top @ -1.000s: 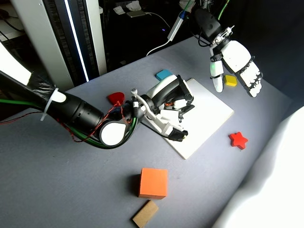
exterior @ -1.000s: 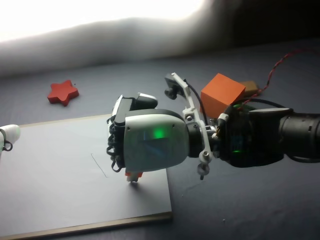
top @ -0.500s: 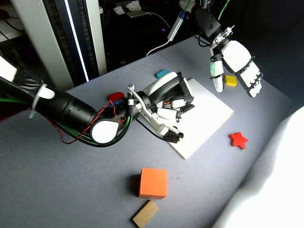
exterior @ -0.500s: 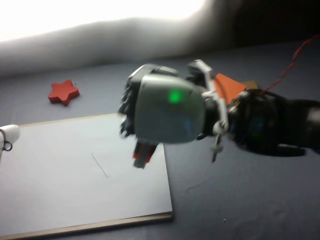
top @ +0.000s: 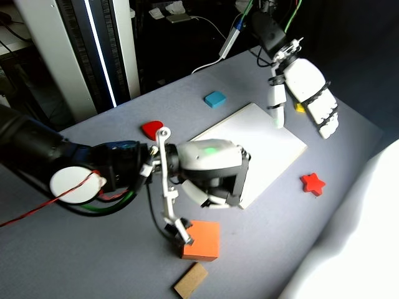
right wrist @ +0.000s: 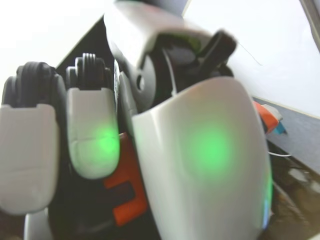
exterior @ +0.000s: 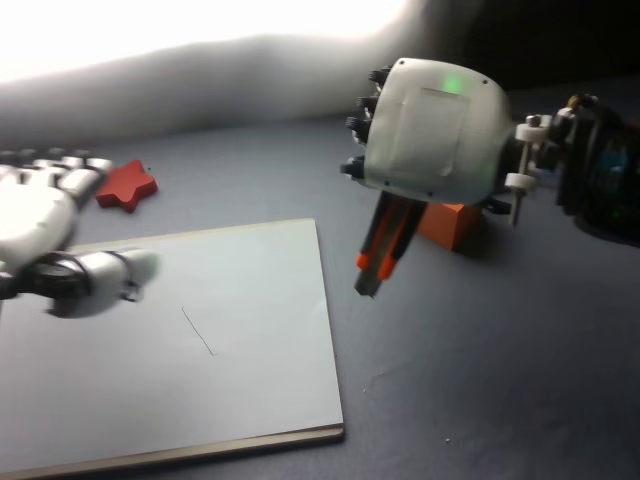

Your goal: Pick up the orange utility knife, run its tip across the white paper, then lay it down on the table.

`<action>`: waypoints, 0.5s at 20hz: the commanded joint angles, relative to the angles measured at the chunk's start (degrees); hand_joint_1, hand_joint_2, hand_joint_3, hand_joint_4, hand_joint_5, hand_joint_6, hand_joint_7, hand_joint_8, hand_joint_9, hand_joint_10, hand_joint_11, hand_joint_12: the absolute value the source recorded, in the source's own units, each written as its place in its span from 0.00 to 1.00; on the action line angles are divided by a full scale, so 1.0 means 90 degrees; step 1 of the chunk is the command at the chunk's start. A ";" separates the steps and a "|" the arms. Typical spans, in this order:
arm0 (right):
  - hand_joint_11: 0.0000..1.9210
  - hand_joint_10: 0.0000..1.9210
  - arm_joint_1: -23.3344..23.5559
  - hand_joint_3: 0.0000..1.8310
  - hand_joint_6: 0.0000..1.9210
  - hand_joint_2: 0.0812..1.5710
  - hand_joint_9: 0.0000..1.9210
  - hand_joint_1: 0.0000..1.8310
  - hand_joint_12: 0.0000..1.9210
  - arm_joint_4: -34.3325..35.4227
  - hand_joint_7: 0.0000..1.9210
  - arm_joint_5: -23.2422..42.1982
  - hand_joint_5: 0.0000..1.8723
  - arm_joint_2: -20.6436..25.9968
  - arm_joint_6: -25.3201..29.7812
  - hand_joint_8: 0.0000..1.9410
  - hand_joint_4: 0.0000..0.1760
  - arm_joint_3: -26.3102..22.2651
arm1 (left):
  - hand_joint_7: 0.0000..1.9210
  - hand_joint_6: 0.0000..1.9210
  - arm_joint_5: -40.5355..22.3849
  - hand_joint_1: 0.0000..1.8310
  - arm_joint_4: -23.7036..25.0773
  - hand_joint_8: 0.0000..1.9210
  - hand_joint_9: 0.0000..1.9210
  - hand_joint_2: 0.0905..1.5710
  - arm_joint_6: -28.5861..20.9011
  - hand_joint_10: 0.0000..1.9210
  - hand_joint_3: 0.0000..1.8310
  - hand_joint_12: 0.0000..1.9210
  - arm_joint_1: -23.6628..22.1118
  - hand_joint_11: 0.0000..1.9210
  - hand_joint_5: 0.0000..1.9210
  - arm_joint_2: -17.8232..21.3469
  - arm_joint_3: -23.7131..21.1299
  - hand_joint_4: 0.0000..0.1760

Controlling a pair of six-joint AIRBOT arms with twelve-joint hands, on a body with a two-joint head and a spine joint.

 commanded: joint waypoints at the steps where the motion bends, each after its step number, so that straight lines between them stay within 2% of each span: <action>1: 0.99 1.00 0.0083 0.42 1.00 0.62 0.97 0.83 1.00 0.0156 0.90 0.0227 0.83 0.0134 0.0076 1.00 1.00 -0.0178 | 0.02 0.00 -0.0450 0.06 0.0331 0.00 0.02 0.82 0.0117 0.00 0.00 0.24 -0.0133 0.00 0.01 -0.0021 -0.0015 0.00; 2: 0.99 1.00 0.0077 0.42 1.00 0.61 0.97 0.82 1.00 0.0157 0.90 -0.0362 0.83 0.0351 0.0189 1.00 1.00 -0.0460 | 0.02 0.00 -0.0393 0.06 0.0360 0.00 0.02 0.82 0.0200 0.00 0.00 0.23 -0.0261 0.00 0.01 -0.0109 -0.0078 0.00; 3: 0.99 1.00 0.0054 0.42 1.00 0.61 0.97 0.82 1.00 0.0165 0.90 -0.0534 0.82 0.0444 0.0229 1.00 1.00 -0.0576 | 0.02 0.00 -0.0338 0.05 0.0414 0.00 0.02 0.82 0.0230 0.00 0.00 0.23 -0.0324 0.00 0.01 -0.0160 -0.0110 0.01; 5: 0.99 1.00 -0.0042 0.42 1.00 0.61 0.97 0.82 1.00 0.0286 0.90 -0.0747 0.82 0.0580 0.0234 1.00 1.00 -0.0729 | 0.02 0.00 -0.0210 0.05 0.0468 0.00 0.02 0.82 0.0331 0.00 0.00 0.23 -0.0449 0.00 0.01 -0.0300 -0.0203 0.01; 8: 0.99 1.00 -0.0203 0.42 1.00 0.61 0.97 0.83 1.00 0.0919 0.90 -0.0991 0.82 0.0671 0.0234 1.00 1.00 -0.0931 | 0.03 0.00 -0.0185 0.06 0.0542 0.00 0.03 0.81 0.0334 0.00 0.00 0.26 -0.0460 0.00 0.02 -0.0419 -0.0357 0.00; 10: 0.99 1.00 -0.0357 0.42 1.00 0.59 0.97 0.84 1.00 0.1288 0.89 -0.1166 0.82 0.0744 0.0234 1.00 1.00 -0.1160 | 0.03 0.00 -0.0185 0.06 0.0559 0.00 0.03 0.82 0.0334 0.00 0.00 0.24 -0.0416 0.00 0.02 -0.0438 -0.0458 0.00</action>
